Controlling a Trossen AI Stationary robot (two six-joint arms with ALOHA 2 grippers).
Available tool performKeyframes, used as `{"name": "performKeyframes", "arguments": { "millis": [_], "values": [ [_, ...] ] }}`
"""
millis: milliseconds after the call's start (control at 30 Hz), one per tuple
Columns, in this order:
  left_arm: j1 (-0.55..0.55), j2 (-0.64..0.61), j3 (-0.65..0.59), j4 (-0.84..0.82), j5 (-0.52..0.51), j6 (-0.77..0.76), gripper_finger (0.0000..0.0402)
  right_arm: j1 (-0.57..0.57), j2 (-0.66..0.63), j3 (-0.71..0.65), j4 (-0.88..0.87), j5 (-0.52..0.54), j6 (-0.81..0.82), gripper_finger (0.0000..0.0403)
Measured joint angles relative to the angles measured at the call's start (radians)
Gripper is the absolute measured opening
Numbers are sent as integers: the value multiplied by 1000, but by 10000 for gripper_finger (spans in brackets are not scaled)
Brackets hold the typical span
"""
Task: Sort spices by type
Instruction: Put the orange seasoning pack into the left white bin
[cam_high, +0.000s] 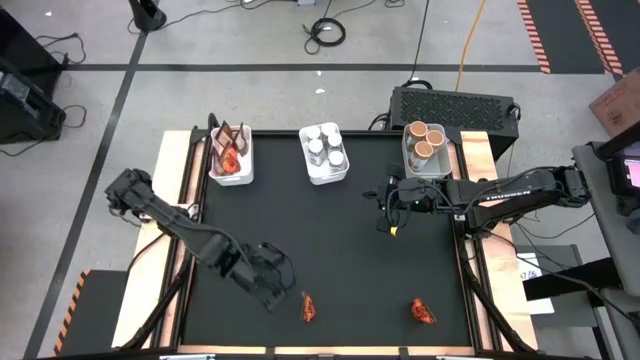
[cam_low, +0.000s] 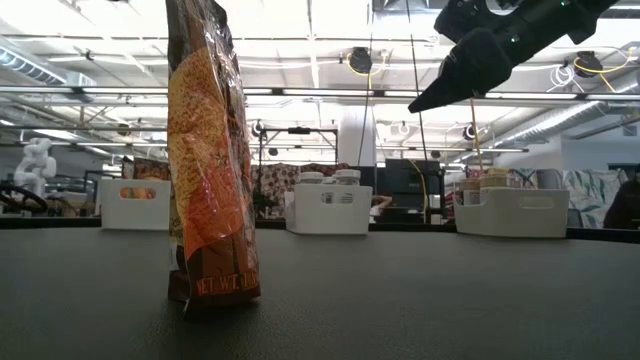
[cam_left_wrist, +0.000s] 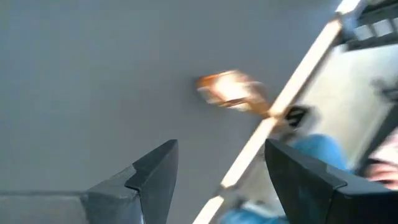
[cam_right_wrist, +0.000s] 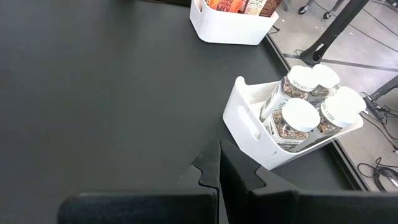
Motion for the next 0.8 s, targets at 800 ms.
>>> {"name": "performKeyframes", "arguments": {
  "millis": [800],
  "values": [
    [26,223,0,290,-4,-41,242,0,0,0,0,0,0,0]
  ]
}}
